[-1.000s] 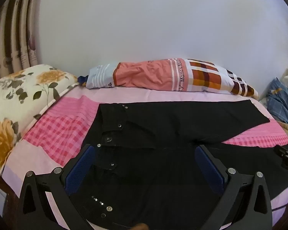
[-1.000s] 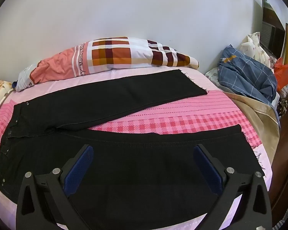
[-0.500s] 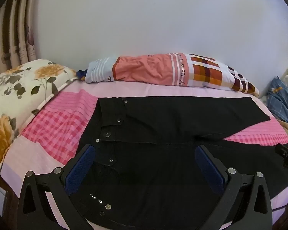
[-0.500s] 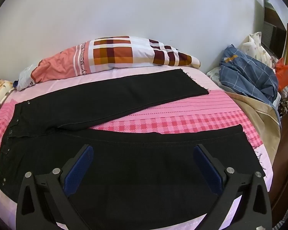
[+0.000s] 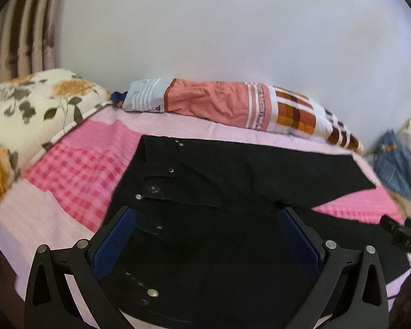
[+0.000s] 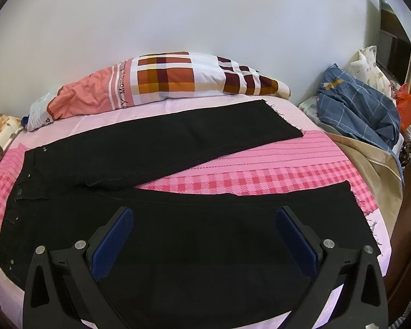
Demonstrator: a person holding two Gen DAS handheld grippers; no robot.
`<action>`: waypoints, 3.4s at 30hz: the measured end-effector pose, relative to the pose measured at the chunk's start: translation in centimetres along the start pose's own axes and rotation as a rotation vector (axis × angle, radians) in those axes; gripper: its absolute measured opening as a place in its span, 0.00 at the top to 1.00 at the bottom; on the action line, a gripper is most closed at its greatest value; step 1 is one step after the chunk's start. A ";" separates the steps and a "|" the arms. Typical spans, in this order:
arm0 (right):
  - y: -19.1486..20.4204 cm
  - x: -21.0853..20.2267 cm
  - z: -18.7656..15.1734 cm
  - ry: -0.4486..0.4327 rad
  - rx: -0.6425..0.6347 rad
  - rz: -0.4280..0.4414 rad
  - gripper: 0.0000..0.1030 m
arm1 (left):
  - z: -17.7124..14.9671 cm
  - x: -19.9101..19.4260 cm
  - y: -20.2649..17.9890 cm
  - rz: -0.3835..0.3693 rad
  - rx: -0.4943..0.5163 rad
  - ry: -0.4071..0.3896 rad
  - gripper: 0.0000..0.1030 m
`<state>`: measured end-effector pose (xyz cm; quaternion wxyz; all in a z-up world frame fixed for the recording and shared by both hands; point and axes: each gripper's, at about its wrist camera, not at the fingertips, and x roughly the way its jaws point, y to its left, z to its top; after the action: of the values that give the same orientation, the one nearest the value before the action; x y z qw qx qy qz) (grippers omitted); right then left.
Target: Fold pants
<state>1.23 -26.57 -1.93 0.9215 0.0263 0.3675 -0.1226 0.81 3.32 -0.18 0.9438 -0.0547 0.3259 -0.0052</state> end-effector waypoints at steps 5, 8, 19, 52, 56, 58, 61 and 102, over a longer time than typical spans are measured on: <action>0.7 0.9 0.3 0.025 -0.012 0.010 0.00 | 1.1 0.2 0.5 0.110 0.095 -0.023 0.00; 1.2 1.6 0.4 0.044 -0.027 0.009 0.00 | 2.7 1.7 2.7 0.131 0.115 0.016 0.00; 3.1 4.5 1.1 0.114 -0.067 -0.014 0.00 | 9.2 14.6 11.4 0.029 0.054 0.238 0.19; 1.8 10.7 10.1 0.230 0.187 0.488 0.08 | 11.4 12.4 10.2 -0.307 0.117 0.093 0.86; 1.2 15.1 12.9 0.332 0.348 0.623 0.21 | 8.1 7.8 9.4 -0.343 0.082 0.063 0.86; 1.9 17.4 14.2 0.377 0.361 0.641 0.22 | 6.7 6.2 8.9 -0.340 0.072 0.063 0.86; 2.0 20.2 14.8 0.440 0.408 0.630 0.24 | 4.9 4.6 8.4 -0.345 0.032 0.082 0.86; -2.4 10.4 -8.9 0.711 0.530 0.608 0.96 | -4.9 0.9 13.9 -0.129 -0.114 0.347 0.86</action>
<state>1.94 -29.83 -15.41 0.6961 0.4031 0.5890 0.0777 -1.90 16.58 -6.08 0.8665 -0.1272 0.4794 -0.0565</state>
